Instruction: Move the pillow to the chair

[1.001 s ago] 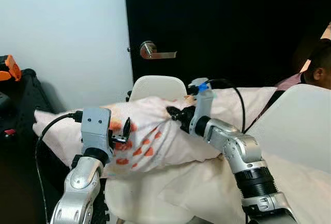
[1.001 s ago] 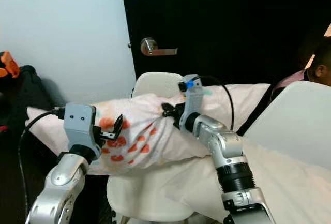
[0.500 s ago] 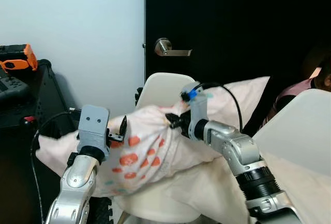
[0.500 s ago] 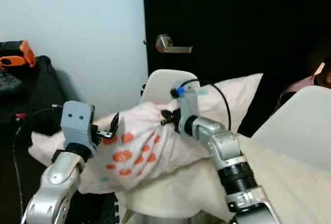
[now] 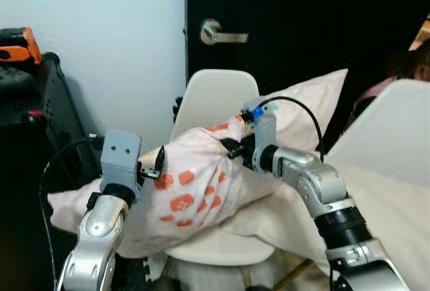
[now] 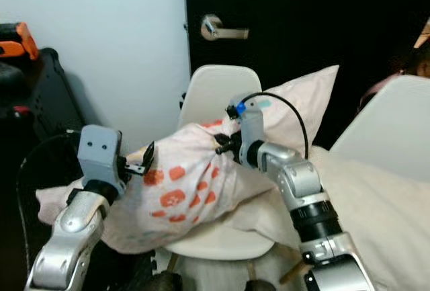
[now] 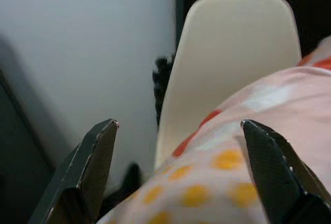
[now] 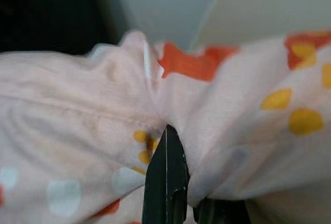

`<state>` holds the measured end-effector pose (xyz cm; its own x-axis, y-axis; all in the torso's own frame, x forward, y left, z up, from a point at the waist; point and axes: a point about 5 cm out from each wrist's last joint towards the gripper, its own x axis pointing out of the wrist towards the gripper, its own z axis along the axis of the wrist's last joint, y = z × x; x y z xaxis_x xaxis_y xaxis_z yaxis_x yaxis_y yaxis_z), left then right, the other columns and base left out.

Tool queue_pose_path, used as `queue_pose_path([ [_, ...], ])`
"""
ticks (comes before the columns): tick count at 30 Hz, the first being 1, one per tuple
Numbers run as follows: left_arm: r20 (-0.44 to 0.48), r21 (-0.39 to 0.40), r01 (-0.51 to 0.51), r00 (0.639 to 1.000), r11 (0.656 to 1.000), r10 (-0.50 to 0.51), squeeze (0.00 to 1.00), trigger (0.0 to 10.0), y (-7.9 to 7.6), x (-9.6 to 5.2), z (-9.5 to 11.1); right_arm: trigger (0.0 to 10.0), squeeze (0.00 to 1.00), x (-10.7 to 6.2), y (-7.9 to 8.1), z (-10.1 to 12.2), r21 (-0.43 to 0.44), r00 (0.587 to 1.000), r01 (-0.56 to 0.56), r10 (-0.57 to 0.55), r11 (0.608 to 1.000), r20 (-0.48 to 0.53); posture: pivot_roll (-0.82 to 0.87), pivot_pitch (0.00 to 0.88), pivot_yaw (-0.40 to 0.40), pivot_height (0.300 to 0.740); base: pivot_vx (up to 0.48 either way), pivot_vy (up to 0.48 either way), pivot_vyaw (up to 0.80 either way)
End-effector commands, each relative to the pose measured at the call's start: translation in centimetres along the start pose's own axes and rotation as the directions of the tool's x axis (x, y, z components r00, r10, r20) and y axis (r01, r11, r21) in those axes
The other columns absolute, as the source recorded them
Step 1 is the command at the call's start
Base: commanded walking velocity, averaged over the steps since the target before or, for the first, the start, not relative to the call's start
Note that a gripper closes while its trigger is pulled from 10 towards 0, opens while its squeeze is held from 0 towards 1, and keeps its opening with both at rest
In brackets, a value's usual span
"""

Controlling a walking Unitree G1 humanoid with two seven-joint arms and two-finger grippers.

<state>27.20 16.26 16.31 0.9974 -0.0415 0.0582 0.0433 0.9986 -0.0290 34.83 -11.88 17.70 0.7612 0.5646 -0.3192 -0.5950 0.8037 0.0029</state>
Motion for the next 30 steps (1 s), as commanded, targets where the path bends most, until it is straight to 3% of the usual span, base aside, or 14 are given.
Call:
queue_pose_path([
  [1, -0.058, -0.086, 0.016, 0.998, 0.996, -0.021, 0.00, 10.0, -0.1, 0.1, -0.4, 10.0, 0.00, -0.2, -0.7, -0.7, -0.015, 0.998, 0.039, -0.040, 0.999, -0.051, 0.09, 0.000, -0.040, 0.575, 0.000, 0.000, 0.00],
  [6, -0.162, -0.061, 0.134, 0.976, 0.989, -0.143, 0.00, 10.0, -1.1, -0.3, -0.8, 10.0, 0.00, -0.3, -1.2, -0.7, -0.004, 0.997, 0.058, -0.058, 0.998, -0.058, 0.09, 0.000, -0.040, 0.560, 0.000, 0.000, 0.00],
  [8, -0.248, 0.021, 0.276, 0.933, 0.961, -0.262, 0.00, 10.0, -2.0, -1.1, -1.0, 10.0, 0.00, -0.3, -1.5, -0.6, 0.003, 0.996, 0.066, -0.066, 0.998, -0.057, 0.09, 0.000, -0.041, 0.550, 0.000, 0.000, 0.00],
  [9, -0.248, 0.021, 0.276, 0.933, 0.961, -0.262, 0.00, 10.0, -2.0, -1.1, -1.0, 10.0, 0.00, -0.3, -1.5, -0.6, 0.003, 0.996, 0.066, -0.066, 0.998, -0.057, 0.09, 0.000, -0.041, 0.550, 0.000, 0.000, 0.00],
  [10, -0.273, 0.028, 0.342, 0.906, 0.939, -0.322, 0.00, 10.0, -2.4, -1.5, -0.8, 10.0, 0.00, -0.3, -1.5, -0.6, 0.003, 0.996, 0.069, -0.068, 0.998, -0.058, 0.09, 0.000, -0.041, 0.545, 0.000, 0.000, 0.00],
  [12, -0.288, 0.002, 0.414, 0.872, 0.910, -0.396, 0.00, 10.0, -2.8, -2.1, -0.3, 10.0, 0.00, -0.3, -1.6, -0.6, 0.001, 0.996, 0.070, -0.070, 0.998, -0.061, 0.09, 0.000, -0.042, 0.535, 0.000, 0.000, 0.00],
  [15, -0.282, -0.027, 0.451, 0.853, 0.892, -0.440, 0.00, 10.0, -3.1, -2.3, 0.2, 10.0, 0.00, -0.3, -1.6, -0.6, 0.000, 0.996, 0.070, -0.070, 0.998, -0.062, 0.10, 0.000, -0.044, 0.530, 0.000, 0.000, 0.00],
  [16, -0.285, -0.066, 0.481, 0.830, 0.874, -0.479, 0.00, 10.0, -3.3, -2.6, 0.6, 10.0, 0.00, -0.2, -1.6, -0.7, -0.001, 0.995, 0.070, -0.070, 0.998, -0.065, 0.10, 0.000, -0.045, 0.525, 0.000, 0.000, 0.00],
  [17, -0.314, -0.056, 0.527, 0.797, 0.848, -0.516, 0.00, 10.0, -3.4, -3.1, 0.7, 10.0, 0.00, -0.2, -1.5, -0.7, -0.001, 0.995, 0.071, -0.071, 0.997, -0.066, 0.10, 0.000, -0.043, 0.520, 0.000, 0.000, 0.00],
  [18, -0.314, -0.056, 0.527, 0.797, 0.848, -0.516, 0.00, 10.0, -3.4, -3.1, 0.7, 10.0, 0.00, -0.2, -1.5, -0.7, -0.001, 0.995, 0.071, -0.071, 0.997, -0.066, 0.10, 0.000, -0.043, 0.520, 0.000, 0.000, 0.00],
  [20, -0.425, -0.011, 0.601, 0.721, 0.799, -0.548, 0.00, 10.0, -3.3, -4.3, 0.0, 10.0, 0.00, -0.1, -1.5, -0.7, 0.002, 0.995, 0.072, -0.072, 0.997, -0.065, 0.10, 0.000, -0.041, 0.505, 0.000, 0.000, 0.00],
  [21, -0.425, -0.011, 0.601, 0.721, 0.799, -0.548, 0.00, 10.0, -3.3, -4.3, 0.0, 10.0, 0.00, -0.1, -1.5, -0.7, 0.002, 0.995, 0.072, -0.072, 0.997, -0.065, 0.10, 0.000, -0.041, 0.505, 0.000, 0.000, 0.00],
  [25, -0.575, 0.066, 0.637, 0.653, 0.768, -0.492, 0.00, 10.0, -2.5, -5.4, -1.6, 10.0, 0.00, -0.2, -1.6, -0.4, 0.006, 0.995, 0.075, -0.074, 0.997, -0.060, 0.10, 0.000, -0.039, 0.485, 0.000, 0.000, 0.00],
  [30, -0.655, 0.115, 0.613, 0.638, 0.781, -0.405, 0.00, 10.0, -1.5, -5.6, -3.2, 10.0, 0.00, -0.2, -1.6, -0.3, 0.013, 0.996, 0.077, -0.076, 0.997, -0.053, 0.10, 0.000, -0.039, 0.470, 0.000, 0.000, 0.00],
])
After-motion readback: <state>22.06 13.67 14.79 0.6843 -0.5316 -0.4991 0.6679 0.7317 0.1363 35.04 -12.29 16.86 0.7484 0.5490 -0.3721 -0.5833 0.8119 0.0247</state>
